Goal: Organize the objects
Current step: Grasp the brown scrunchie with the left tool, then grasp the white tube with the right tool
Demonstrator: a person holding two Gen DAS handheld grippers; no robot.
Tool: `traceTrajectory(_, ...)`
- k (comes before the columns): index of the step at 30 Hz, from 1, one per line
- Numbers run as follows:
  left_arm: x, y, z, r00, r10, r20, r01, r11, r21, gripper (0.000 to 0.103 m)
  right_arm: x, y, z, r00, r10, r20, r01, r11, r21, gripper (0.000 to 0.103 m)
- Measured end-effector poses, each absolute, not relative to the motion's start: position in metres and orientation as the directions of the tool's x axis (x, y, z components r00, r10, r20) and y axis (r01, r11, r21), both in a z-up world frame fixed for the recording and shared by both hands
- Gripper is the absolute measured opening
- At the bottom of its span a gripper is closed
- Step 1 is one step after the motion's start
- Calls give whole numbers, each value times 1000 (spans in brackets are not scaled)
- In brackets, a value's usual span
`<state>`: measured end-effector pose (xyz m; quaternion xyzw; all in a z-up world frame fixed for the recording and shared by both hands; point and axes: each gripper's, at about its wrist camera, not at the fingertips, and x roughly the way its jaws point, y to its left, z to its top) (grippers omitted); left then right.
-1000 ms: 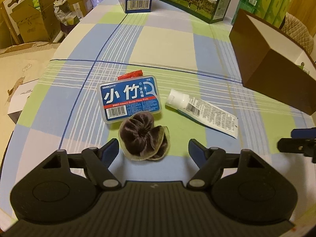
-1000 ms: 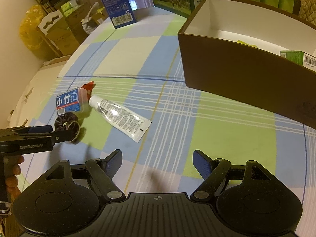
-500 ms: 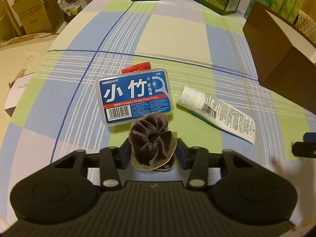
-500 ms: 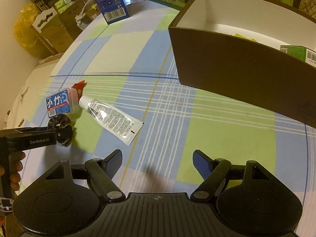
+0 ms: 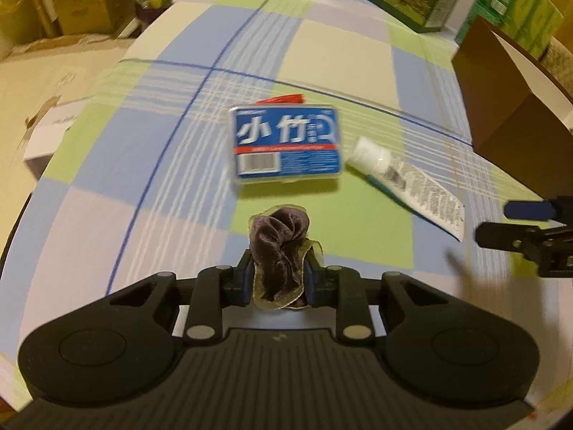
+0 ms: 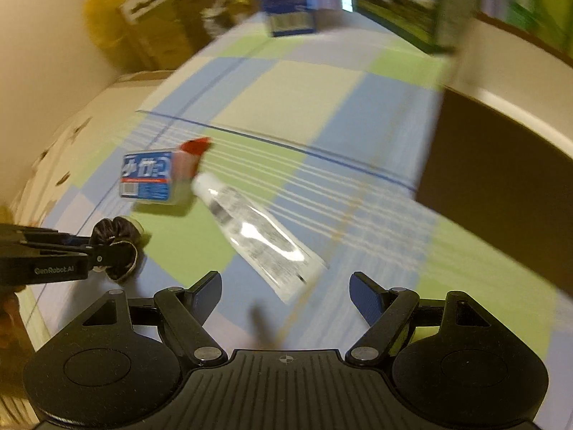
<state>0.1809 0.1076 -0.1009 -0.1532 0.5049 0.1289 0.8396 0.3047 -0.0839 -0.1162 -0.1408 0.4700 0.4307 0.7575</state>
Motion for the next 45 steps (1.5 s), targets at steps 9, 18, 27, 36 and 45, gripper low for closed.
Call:
traceTrajectory(9,167,127,-99,443,94,-891,-438,890,-124,23,305,-29,-145,160,599,-785,-919,381,104,75)
traceTrajectory(18,168,131,-100,442,98,-892,-457,880,-130,23,309,1,-165,114,585,-803,-961,269,60,61)
traceTrajectory(27,168,131,-101,440,99,-893,-461,878,-129,23,306,-3,-164,100,599,-795,-973,224,47,40)
traceTrajectory(36,168,124,-100,438,108,-892,-448,887,-113,23,294,-31,-159,137,570,-810,-958,285,39,36)
traceTrajectory(45,171,104,-99,440,68,-895,-388,914,-121,22,286,-75,-153,186,519,-835,-917,397,43,31)
